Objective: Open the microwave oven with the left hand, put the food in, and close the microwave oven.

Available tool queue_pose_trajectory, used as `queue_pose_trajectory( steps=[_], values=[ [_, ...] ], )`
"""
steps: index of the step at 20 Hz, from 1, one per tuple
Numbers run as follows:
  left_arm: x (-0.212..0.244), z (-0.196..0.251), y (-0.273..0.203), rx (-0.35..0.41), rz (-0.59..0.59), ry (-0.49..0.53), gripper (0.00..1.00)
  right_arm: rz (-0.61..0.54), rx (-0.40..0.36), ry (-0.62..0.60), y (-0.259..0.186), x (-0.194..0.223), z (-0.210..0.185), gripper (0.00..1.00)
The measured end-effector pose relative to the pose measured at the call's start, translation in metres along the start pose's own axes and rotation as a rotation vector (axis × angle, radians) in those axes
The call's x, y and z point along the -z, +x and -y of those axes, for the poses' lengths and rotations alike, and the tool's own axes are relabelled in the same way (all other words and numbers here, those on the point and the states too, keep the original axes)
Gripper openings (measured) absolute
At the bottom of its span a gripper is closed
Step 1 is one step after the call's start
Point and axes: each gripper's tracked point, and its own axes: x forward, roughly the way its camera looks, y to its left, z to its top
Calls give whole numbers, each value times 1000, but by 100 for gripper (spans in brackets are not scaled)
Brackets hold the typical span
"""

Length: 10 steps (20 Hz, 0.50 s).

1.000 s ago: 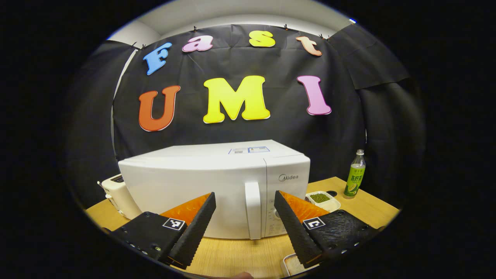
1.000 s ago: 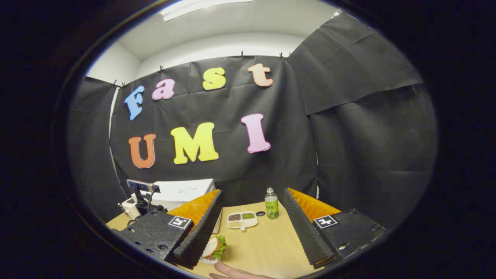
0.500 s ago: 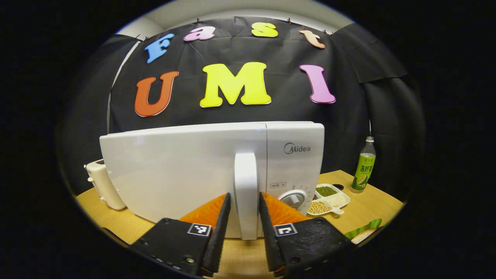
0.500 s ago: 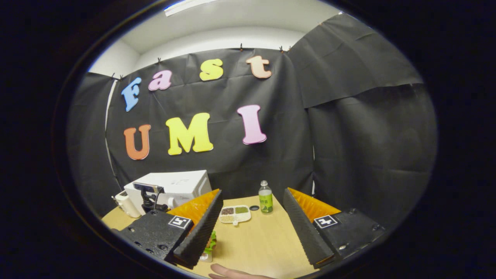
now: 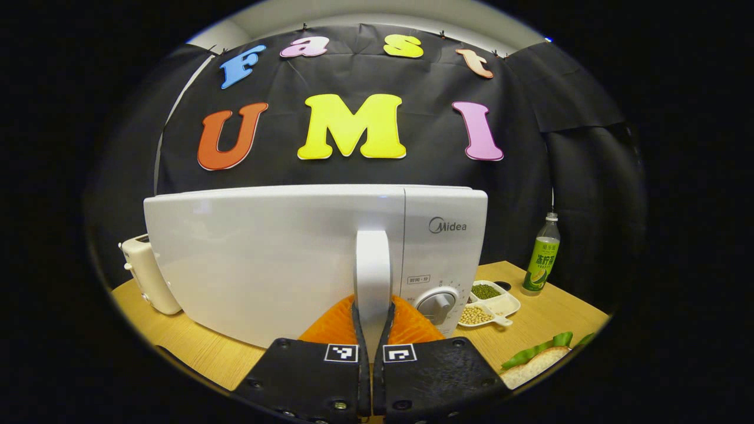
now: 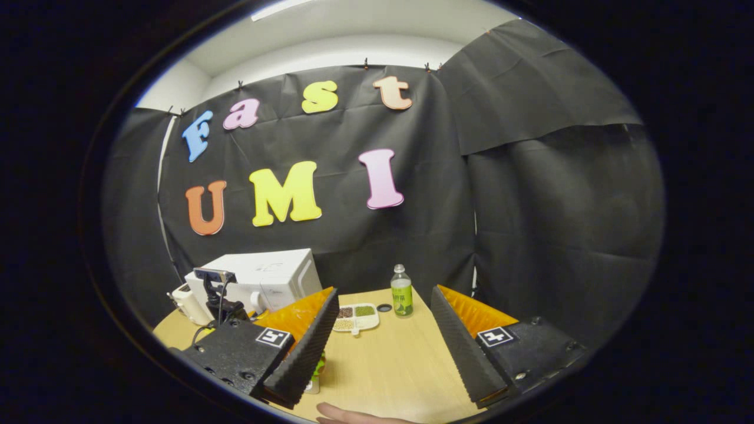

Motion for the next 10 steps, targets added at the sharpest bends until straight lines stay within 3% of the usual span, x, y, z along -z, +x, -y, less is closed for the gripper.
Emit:
queue_pose_trajectory(
  steps=[1, 2, 3, 4, 7, 8, 10],
  values=[
    [-1, -1, -2, 0, 3, 7, 1, -3, 3, 0, 0, 1, 0, 92],
    [1, -1, -10, 0, 0, 5, 1, -5, 2, 2, -1, 2, -1, 100],
    [-1, -1, -20, 6, 29, 7, 1, -8, 1, 1, -1, 4, -1, 100],
    [3, -2, -31, 20, 35, 18, 0, -10, 1, 0, -2, 6, -2, 92],
    [7, -11, -73, 68, 83, 0, 1, -15, -1, 1, -3, 10, -5, 92],
    [7, -13, -84, 94, 92, 13, 1, -18, -3, 6, -3, 12, -8, 100],
    [10, -21, -106, 150, 123, 30, 1, -7, 0, -4, -6, 14, -15, 100]
  ],
)
